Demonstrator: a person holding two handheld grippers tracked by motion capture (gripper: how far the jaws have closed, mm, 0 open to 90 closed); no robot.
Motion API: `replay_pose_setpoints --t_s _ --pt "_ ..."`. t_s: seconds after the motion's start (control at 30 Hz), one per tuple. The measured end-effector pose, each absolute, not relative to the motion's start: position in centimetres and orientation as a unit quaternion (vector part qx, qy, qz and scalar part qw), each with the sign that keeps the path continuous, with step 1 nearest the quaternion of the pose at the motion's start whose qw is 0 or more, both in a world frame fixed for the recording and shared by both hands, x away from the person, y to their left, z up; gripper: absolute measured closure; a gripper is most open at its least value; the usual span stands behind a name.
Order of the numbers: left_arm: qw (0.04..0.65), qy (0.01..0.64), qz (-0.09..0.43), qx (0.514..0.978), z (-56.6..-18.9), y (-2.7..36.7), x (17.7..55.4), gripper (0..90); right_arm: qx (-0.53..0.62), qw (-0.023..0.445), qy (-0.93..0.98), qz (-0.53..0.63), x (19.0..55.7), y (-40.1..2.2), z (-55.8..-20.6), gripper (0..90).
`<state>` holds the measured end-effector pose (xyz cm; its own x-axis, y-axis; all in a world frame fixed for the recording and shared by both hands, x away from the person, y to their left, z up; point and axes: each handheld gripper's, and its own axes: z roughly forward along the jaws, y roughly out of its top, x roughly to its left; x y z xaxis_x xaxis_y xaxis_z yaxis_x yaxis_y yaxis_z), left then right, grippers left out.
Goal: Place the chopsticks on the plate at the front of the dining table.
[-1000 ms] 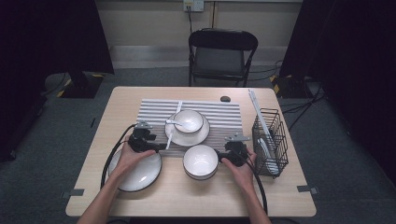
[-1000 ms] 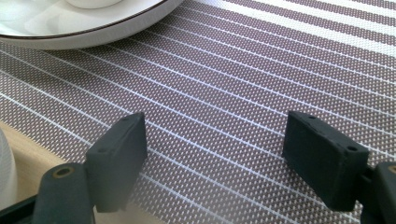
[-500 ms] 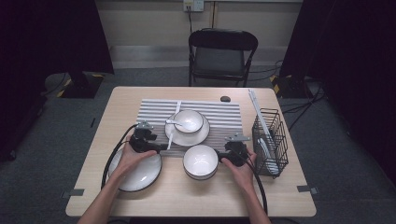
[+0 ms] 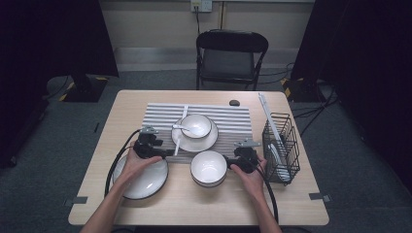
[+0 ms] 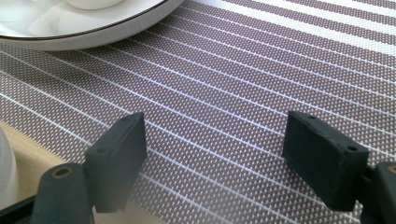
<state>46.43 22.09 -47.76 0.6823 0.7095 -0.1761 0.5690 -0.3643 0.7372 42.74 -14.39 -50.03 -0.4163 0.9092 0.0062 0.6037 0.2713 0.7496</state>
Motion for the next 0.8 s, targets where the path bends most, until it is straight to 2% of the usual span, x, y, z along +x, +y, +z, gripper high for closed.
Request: replay_pose_setpoints --t_s 0.8 --pt "0.412 0.377 0.086 0.825 -47.8 21.6 45.2 21.1 0.494 0.22 0.766 0.348 42.7 -14.4 -50.0 20.8"
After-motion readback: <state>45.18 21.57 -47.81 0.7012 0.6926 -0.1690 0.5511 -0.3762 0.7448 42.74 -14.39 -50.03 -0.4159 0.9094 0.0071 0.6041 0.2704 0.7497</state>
